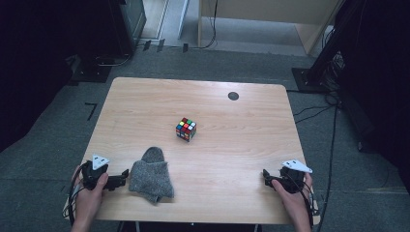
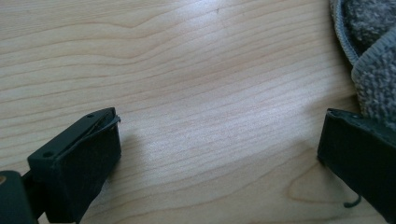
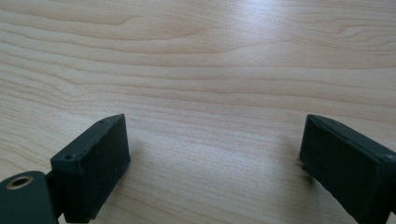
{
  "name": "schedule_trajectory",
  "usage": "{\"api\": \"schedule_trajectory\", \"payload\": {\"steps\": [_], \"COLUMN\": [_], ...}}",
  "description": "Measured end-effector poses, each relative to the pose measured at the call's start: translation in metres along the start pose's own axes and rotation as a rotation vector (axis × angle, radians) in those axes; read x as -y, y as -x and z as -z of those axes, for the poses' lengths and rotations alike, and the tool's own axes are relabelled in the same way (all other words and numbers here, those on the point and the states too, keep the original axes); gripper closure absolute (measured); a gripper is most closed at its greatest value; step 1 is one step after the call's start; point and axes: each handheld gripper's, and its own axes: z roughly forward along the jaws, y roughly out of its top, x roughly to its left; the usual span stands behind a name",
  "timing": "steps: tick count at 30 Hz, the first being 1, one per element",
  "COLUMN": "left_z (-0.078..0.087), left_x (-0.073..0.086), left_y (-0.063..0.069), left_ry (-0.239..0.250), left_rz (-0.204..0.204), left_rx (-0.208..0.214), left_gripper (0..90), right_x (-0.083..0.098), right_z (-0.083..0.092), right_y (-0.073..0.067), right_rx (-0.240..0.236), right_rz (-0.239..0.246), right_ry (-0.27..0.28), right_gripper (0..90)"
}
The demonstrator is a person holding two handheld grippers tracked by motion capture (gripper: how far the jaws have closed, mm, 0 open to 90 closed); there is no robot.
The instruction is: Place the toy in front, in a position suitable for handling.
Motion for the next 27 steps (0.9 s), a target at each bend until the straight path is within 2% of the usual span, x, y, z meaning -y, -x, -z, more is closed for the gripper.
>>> {"api": "schedule_trajectory", "payload": {"steps": [3,5,6,8,11,14,17,24,27], "left_z": [-0.002,-0.001,0.0,0.004,0.013,0.02,0.023,0.028,0.029], "left_x": [-0.002,-0.004,-0.005,-0.009,-0.016,-0.021,-0.024,-0.029,-0.03], "left_y": [-0.001,-0.002,-0.002,-0.002,-0.002,0.0,0.009,0.03,0.043], "left_ry": [-0.004,0.005,0.016,0.041,0.09,0.137,0.155,0.174,0.203], "left_rz": [0.001,0.004,0.011,0.026,0.025,0.038,0.001,-0.033,-0.084], "left_rx": [0.001,0.02,0.037,0.066,0.084,0.136,0.156,0.287,0.32], "left_gripper": [0.0,0.0,0.0,0.0,0.0,0.0,0.0,0.0,0.0], "right_x": [-0.002,-0.004,-0.005,-0.007,-0.014,-0.021,-0.029,-0.049,-0.06], "right_z": [0.001,0.002,0.003,0.005,0.008,0.01,0.01,0.0,-0.008], "right_y": [0.001,-0.001,-0.003,-0.006,-0.014,-0.021,-0.032,-0.073,-0.091], "right_rx": [0.014,0.033,0.04,0.018,0.001,-0.027,-0.072,-0.193,-0.234], "right_rz": [-0.008,-0.006,-0.008,-0.015,-0.001,0.003,0.014,0.117,0.15], "right_ry": [-0.019,-0.014,-0.007,0.016,0.042,0.059,0.078,0.09,0.096], "right_gripper": [8.6,13.9,13.8,13.8,13.7,13.5,13.1,12.5,12.4]}}
